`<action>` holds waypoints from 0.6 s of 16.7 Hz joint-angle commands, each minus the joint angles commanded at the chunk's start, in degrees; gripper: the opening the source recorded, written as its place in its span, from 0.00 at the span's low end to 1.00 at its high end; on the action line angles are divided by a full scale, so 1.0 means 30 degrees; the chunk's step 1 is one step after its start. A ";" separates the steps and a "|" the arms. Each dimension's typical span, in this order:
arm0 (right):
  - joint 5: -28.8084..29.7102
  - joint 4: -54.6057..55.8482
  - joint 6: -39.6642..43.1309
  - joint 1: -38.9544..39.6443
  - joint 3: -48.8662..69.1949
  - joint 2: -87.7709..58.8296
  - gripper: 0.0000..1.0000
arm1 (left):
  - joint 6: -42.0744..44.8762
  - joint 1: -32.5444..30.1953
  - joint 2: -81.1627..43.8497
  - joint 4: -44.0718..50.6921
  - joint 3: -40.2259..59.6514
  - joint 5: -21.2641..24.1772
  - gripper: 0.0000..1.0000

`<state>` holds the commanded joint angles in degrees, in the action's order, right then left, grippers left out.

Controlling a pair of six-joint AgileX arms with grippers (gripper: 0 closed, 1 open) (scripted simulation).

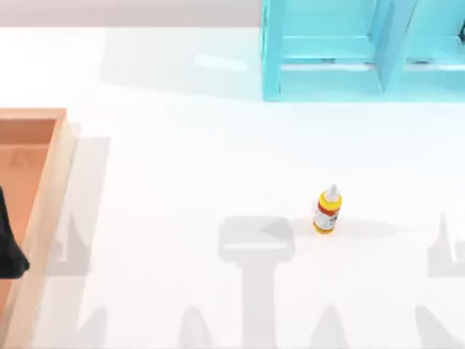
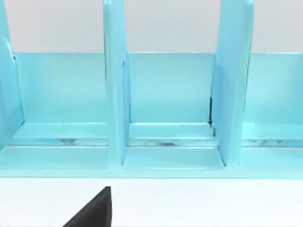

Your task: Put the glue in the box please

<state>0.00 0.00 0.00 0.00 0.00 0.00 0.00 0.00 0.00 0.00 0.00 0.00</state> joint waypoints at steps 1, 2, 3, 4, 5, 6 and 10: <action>0.0000 0.0000 0.0000 0.0000 0.0000 0.0000 1.00 | 0.0000 0.0000 0.0000 0.0000 0.0000 0.0000 1.00; 0.0000 0.0000 0.0000 0.0000 0.0000 0.0000 1.00 | 0.0000 0.0000 0.0000 0.0000 0.0000 0.0000 1.00; 0.0000 0.0000 0.0000 0.0000 0.0000 0.0000 1.00 | -0.0070 -0.0124 -0.0180 -0.0046 0.0093 -0.0096 1.00; 0.0000 0.0000 0.0000 0.0000 0.0000 0.0000 1.00 | -0.0210 -0.0370 -0.0546 -0.0140 0.0282 -0.0296 1.00; 0.0000 0.0000 0.0000 0.0000 0.0000 0.0000 1.00 | -0.0413 -0.0727 -0.1102 -0.0278 0.0566 -0.0607 1.00; 0.0000 0.0000 0.0000 0.0000 0.0000 0.0000 1.00 | -0.0669 -0.1185 -0.1848 -0.0454 0.0934 -0.1030 1.00; 0.0000 0.0000 0.0000 0.0000 0.0000 0.0000 1.00 | -0.2138 -0.3965 -0.6808 -0.1515 0.3171 -0.3709 1.00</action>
<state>0.00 0.00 0.00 0.00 0.00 0.00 -6.41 -11.89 -20.42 -4.55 9.51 -11.13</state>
